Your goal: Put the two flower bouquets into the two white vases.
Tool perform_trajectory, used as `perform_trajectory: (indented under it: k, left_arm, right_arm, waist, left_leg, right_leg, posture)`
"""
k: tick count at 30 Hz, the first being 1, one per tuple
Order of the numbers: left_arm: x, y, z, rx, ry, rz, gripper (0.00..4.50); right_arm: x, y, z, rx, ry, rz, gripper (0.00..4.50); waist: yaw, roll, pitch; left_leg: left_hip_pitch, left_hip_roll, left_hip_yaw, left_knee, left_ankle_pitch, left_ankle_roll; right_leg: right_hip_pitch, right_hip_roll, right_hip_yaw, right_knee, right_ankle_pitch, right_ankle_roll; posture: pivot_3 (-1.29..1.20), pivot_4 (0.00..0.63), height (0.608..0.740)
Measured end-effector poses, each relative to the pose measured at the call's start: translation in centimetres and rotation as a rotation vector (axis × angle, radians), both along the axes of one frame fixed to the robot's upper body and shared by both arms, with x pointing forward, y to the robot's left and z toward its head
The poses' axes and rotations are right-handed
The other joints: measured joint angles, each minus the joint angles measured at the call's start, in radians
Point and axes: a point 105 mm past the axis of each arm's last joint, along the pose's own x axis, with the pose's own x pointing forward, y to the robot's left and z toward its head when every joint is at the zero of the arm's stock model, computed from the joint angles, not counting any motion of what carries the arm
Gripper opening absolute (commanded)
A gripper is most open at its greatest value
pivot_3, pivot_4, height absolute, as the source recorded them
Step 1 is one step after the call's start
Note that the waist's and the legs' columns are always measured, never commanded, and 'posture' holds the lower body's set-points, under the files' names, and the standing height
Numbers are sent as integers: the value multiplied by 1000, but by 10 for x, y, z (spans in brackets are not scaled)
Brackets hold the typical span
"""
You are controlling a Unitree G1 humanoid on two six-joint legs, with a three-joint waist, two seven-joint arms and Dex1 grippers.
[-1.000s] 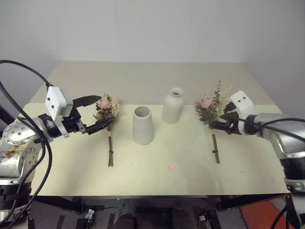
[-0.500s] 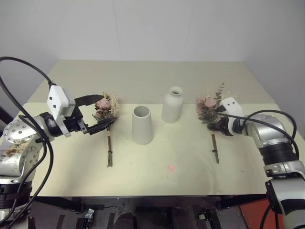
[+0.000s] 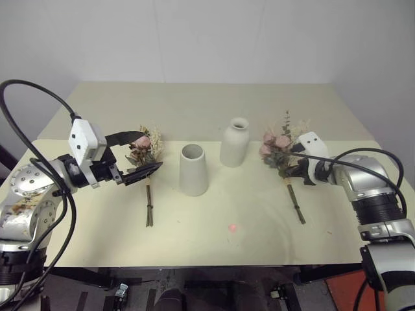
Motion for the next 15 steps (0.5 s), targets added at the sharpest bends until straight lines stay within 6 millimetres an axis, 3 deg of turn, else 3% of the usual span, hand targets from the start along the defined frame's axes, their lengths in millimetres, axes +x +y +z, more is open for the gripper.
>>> perform_trajectory:
  k: [10, 15]
  left_arm:
    - [1, -2, -3, -2, 11, -9, 4500]
    - [4, -3, -2, -1, 13, -12, 4500]
  right_arm:
    - [-6, -4, 34, -2, -110, -52, 3337]
    - [-8, 2, 52, 8, -137, -35, 3337]
  waist:
    - [0, 0, 0]
    - [1, 0, 0]
  left_leg:
    - [0, 0, 0, 0, 0, 0]
    - [0, 0, 0, 0, 0, 0]
  right_leg:
    - [0, 0, 0, 0, 0, 0]
    - [0, 0, 0, 0, 0, 0]
  posture:
    - [0, 150, 740]
    - [0, 150, 740]
